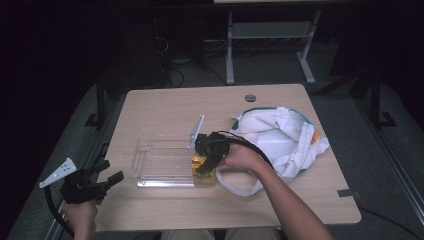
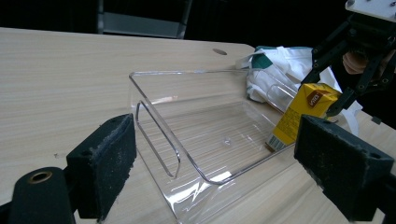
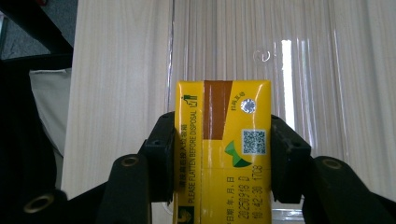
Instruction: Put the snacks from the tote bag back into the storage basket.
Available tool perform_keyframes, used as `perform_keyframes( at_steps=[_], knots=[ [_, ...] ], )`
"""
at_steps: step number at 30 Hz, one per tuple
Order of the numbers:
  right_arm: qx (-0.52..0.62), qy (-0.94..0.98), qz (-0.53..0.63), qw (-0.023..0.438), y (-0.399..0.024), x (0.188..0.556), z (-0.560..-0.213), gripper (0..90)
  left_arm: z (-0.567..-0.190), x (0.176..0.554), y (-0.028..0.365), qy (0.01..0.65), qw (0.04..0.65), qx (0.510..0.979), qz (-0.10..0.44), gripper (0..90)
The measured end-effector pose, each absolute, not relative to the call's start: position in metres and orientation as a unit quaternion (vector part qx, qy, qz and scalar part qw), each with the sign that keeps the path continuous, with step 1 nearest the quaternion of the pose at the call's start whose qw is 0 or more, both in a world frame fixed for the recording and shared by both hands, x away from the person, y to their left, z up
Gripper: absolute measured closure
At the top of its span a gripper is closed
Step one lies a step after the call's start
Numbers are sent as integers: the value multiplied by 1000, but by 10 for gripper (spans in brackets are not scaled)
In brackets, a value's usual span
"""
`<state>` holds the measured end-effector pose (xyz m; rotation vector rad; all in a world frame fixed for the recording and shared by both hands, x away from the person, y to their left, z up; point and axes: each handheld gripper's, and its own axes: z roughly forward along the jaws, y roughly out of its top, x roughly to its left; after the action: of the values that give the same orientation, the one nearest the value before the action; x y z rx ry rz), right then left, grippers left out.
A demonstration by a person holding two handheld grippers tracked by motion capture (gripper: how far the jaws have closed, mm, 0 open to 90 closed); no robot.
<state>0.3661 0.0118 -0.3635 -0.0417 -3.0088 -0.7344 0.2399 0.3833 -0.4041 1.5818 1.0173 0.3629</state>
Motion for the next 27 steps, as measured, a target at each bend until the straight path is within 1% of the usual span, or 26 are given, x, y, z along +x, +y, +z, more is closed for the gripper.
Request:
perform_keyframes(
  at_steps=[16,27],
  knots=[
    [-23,-967,-250,33,9,366,-362,494,-404,240,384,435,577,674,154,126],
    [-36,-962,-270,37,3,367,-356,418,-404,240,383,434,576,675,155,126]
  ],
)
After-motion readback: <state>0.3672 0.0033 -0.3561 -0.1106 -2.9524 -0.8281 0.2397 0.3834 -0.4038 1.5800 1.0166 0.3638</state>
